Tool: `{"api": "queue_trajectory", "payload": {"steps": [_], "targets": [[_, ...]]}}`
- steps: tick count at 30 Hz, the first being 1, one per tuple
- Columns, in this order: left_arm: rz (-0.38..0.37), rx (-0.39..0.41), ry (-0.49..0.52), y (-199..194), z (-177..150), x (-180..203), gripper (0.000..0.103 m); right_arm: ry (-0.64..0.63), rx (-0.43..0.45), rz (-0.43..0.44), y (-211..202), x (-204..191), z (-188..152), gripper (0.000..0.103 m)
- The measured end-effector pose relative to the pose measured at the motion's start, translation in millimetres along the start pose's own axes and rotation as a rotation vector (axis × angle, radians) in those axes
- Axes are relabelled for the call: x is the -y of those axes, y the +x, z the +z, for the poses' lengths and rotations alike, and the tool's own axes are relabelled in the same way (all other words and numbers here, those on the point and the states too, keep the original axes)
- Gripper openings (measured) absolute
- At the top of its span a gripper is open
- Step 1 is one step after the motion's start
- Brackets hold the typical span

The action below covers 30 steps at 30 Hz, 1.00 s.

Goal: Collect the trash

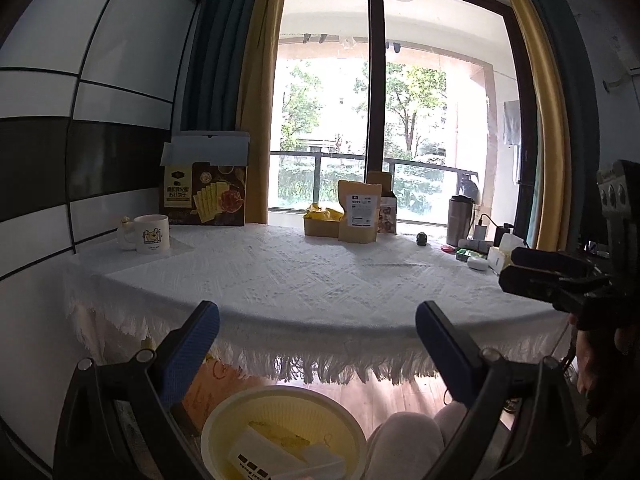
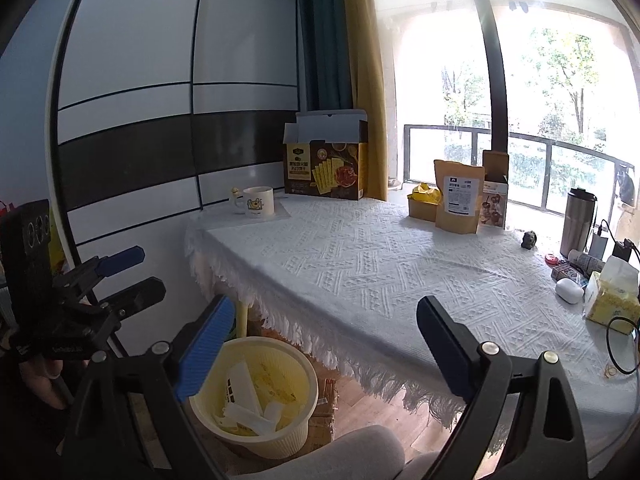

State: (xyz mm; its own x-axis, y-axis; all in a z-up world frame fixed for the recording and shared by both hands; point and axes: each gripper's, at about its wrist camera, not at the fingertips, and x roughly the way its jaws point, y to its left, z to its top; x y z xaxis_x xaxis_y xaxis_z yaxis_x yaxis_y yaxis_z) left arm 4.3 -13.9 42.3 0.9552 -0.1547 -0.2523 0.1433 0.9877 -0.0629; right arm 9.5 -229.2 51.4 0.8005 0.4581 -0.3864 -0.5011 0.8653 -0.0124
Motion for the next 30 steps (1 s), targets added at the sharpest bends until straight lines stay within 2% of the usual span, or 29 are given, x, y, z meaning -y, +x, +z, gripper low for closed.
{"api": "queue_trajectory", "payload": {"steps": [14,30], "targets": [[-0.009,-0.020,-0.013,13,-12,-11,0.099,-0.002,-0.061,0.014,39,-2,-10,0.092],[0.017,-0.014,-0.015,16,-10,-16,0.099,-0.005,-0.080,0.018,46,1,-15,0.092]]}}
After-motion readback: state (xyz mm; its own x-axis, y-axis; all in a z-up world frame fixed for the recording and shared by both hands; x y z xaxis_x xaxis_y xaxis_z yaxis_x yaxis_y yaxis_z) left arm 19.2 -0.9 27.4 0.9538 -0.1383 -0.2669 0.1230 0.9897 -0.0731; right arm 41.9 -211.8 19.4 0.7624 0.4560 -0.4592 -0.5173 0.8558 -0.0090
